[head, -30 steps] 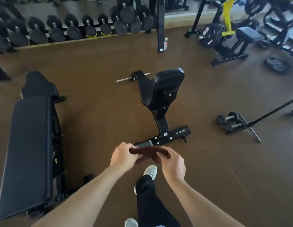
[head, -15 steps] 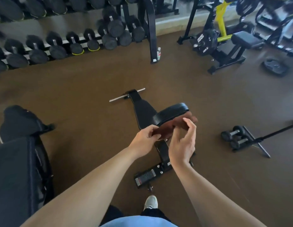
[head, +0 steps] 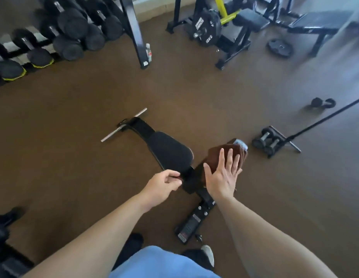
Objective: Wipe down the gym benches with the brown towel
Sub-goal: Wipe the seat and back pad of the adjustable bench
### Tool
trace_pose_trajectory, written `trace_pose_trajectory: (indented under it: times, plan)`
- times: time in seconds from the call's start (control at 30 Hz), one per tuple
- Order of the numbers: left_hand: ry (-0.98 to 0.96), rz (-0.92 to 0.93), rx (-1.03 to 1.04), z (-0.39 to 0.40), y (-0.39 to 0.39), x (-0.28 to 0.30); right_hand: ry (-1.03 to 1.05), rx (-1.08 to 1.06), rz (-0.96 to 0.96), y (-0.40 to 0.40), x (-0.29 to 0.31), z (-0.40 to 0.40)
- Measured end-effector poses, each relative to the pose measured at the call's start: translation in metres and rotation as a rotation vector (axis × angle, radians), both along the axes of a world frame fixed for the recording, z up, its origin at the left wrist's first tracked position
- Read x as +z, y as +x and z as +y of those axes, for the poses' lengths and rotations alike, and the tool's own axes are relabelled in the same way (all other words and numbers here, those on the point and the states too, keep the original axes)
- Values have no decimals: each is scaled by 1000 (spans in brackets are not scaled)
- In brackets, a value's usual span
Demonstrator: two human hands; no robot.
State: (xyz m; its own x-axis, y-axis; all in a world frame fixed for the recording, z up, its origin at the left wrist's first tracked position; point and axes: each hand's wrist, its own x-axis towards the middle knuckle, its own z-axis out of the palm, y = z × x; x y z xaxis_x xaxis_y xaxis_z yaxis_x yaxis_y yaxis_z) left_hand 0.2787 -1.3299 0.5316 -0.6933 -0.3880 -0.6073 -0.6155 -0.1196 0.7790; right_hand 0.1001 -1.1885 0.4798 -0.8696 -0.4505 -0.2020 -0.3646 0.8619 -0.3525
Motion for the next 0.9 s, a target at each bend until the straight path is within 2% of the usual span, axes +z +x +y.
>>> trace_pose_trajectory:
  times: [0.1,0.2,0.27,0.43,0.73,0.9]
  plan:
    - [-9,-61,-64,-47,20,-2,0,-84,-38,2,8,-10]
    - [-27,-91,-171,-77,9,-4,-185,-240,-86,2,19,-10]
    - [-32,-71,-252,-81,-13,-4,-306,-415,-51,4,28,-12]
    - [-33,-32,-440,-55,-75,0,-412,-760,-52,0,37,-17]
    - [-109,5,-581,-47,-171,15,-433,-824,-163,-17,36,-12]
    - [-98,30,-658,-41,-207,6,-558,-830,-119,-18,35,-10]
